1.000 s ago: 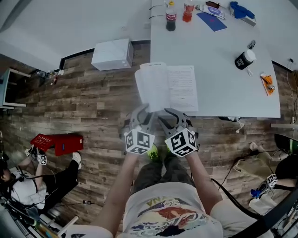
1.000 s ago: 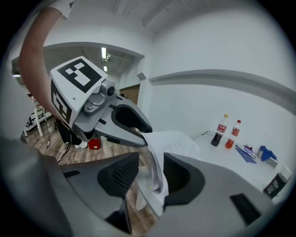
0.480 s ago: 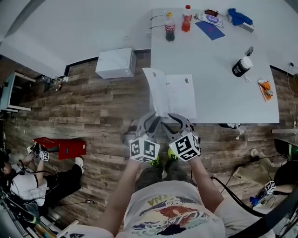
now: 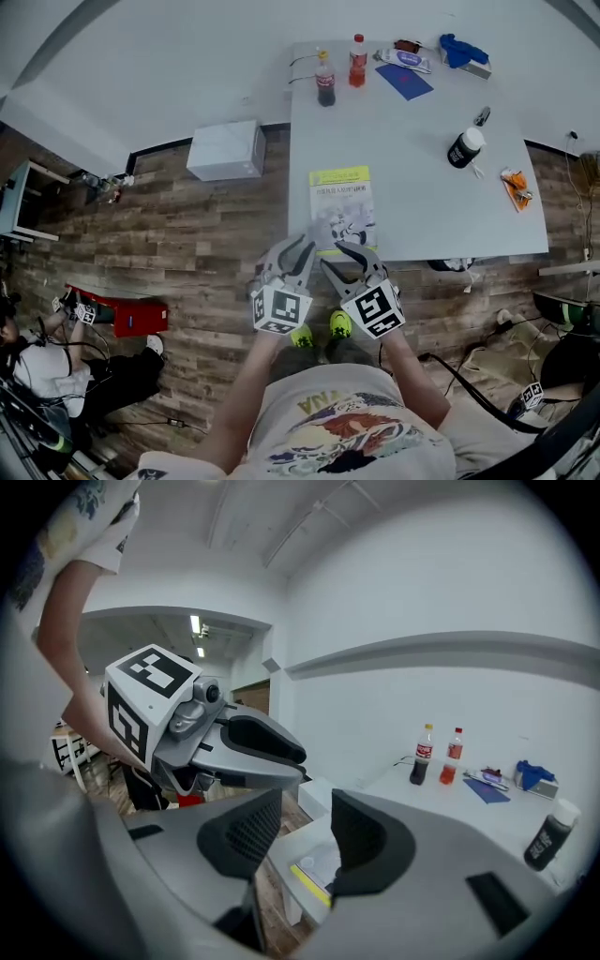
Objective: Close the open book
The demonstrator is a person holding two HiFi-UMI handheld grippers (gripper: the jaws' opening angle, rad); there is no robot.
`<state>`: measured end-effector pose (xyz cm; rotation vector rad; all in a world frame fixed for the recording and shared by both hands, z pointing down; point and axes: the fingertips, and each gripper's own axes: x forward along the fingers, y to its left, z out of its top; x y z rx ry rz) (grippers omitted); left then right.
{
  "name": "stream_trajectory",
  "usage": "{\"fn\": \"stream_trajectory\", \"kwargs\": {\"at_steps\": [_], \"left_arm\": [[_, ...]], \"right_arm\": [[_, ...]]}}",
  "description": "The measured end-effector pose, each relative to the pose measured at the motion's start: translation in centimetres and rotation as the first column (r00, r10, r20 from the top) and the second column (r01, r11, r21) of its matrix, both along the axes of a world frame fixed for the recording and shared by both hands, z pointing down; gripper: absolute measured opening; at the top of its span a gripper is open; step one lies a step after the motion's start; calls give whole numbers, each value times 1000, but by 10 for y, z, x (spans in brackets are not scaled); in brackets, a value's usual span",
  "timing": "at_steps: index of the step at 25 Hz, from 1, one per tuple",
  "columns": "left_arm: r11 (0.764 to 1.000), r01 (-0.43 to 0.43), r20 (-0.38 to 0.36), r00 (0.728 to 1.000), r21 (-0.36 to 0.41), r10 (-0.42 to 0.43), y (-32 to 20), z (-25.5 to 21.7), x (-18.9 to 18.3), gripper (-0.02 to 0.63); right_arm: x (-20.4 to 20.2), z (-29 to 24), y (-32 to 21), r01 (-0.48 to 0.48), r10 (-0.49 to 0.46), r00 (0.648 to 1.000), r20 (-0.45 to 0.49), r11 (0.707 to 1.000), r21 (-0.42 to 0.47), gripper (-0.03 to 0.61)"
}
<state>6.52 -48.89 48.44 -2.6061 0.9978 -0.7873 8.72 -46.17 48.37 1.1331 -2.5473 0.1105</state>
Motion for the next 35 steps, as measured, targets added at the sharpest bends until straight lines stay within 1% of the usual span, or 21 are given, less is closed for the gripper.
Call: {"fn": "stream_trajectory", "kwargs": {"at_steps": [2,3,4,5,6,7,9,11,14,17,26,31,35], "left_arm": [[997,-25,-128,992,-69,16,8,-8,4,84],[993,-51,-210,977,-107,27,14,-14,6,55],[987,-74,-290,956,-139,31,19,-20,7,36],[983,-88,-352,936,-162,26,24,-25,6,24],[980,-94,-388,922,-175,20,28,-28,4,17],[979,-95,-400,916,-178,16,33,-30,3,14],[980,-95,-399,917,-173,19,38,-35,2,12],[981,-98,-409,912,-166,22,41,-40,3,12],[982,-90,-427,904,-169,9,45,-45,2,12],[983,-84,-433,901,-166,4,48,-50,1,12],[983,-79,-437,900,-164,-1,54,-57,-3,12],[983,-65,-443,896,-172,-18,54,-56,-6,12],[984,-66,-443,896,-164,-14,49,-59,-6,12]], "right_arm": [[4,-4,3,-5,5,1000,19,1000,-6,146],[6,-6,4,-6,6,1000,28,1000,-12,146],[6,-9,6,-2,3,999,36,1000,-14,146],[6,-11,8,9,-8,999,44,1000,-15,146],[4,-13,11,28,-28,998,51,999,-16,146],[1,-15,14,54,-53,997,54,998,-18,143],[-3,-18,20,93,-92,995,49,996,-12,143],[-5,-23,22,108,-108,993,47,994,3,141],[-11,-33,27,126,-127,990,65,992,18,105],[-18,-41,31,146,-148,987,62,989,36,76],[-15,-50,29,119,-123,988,96,992,42,49],[-14,-48,30,116,-119,989,89,993,35,49],[-10,-45,26,108,-111,991,74,994,33,49]]}}
